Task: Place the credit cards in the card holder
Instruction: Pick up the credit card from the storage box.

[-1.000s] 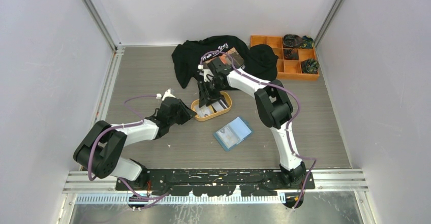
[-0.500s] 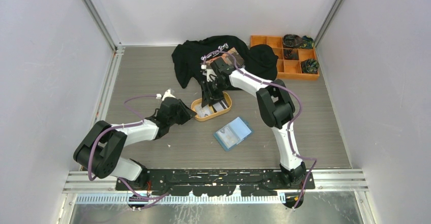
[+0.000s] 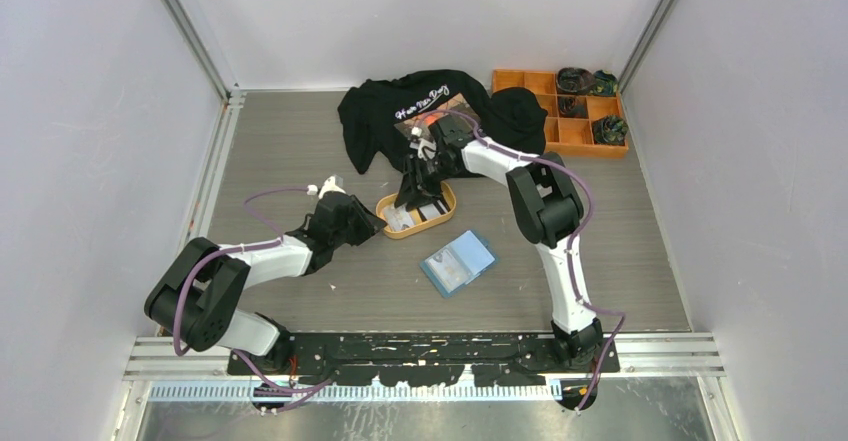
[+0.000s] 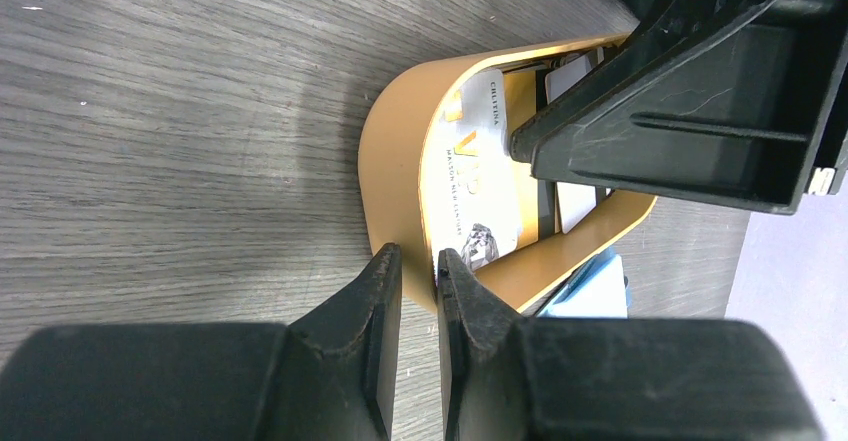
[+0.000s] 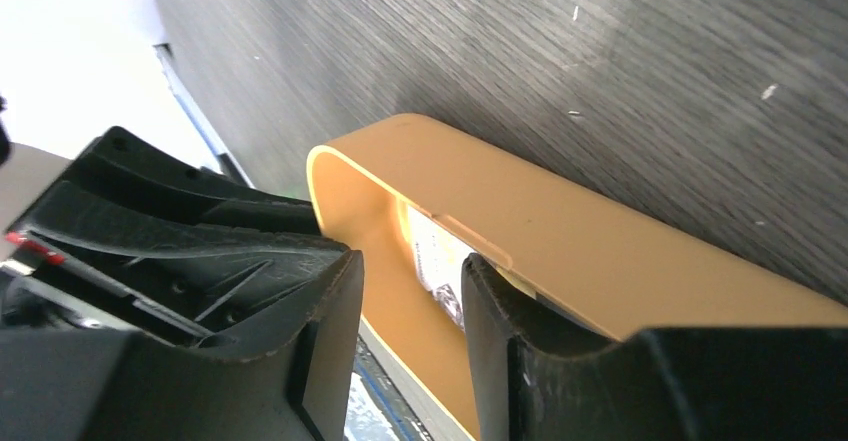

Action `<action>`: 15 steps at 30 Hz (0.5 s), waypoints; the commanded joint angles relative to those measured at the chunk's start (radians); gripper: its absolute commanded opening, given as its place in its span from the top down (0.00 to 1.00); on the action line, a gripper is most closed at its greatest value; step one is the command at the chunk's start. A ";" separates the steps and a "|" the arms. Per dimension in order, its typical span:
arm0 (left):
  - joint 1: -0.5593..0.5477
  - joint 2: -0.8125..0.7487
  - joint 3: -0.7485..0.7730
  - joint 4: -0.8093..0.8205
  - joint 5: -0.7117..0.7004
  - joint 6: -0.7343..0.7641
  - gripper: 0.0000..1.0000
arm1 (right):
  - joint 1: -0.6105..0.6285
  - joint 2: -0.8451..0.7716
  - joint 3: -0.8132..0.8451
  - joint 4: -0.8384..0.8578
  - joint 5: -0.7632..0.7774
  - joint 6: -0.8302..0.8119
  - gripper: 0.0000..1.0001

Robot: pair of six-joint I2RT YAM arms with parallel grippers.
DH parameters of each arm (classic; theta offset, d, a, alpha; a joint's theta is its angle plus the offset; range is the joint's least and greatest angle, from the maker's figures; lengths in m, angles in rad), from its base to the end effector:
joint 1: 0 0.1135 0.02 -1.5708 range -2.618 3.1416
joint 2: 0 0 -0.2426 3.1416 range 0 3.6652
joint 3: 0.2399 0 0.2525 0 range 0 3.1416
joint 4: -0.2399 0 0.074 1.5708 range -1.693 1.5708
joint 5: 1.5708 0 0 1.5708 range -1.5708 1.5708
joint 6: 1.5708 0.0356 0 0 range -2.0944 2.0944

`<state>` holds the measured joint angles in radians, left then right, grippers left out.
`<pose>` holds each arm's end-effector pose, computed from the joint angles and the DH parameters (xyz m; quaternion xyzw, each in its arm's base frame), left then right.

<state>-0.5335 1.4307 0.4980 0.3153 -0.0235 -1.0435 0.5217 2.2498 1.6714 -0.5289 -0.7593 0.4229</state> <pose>0.2327 -0.1365 0.1290 -0.2293 0.8584 -0.3181 0.3308 0.3824 0.2481 0.1292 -0.1296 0.8987 0.4182 0.0259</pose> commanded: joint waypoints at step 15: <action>0.003 0.008 -0.005 0.046 0.019 0.010 0.81 | -0.023 -0.056 0.018 -0.021 0.094 -0.047 0.54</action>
<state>-0.5335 1.4322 0.4965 0.3199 -0.0216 -1.0435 0.4946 2.2463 1.6516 -0.4885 -0.7868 0.4587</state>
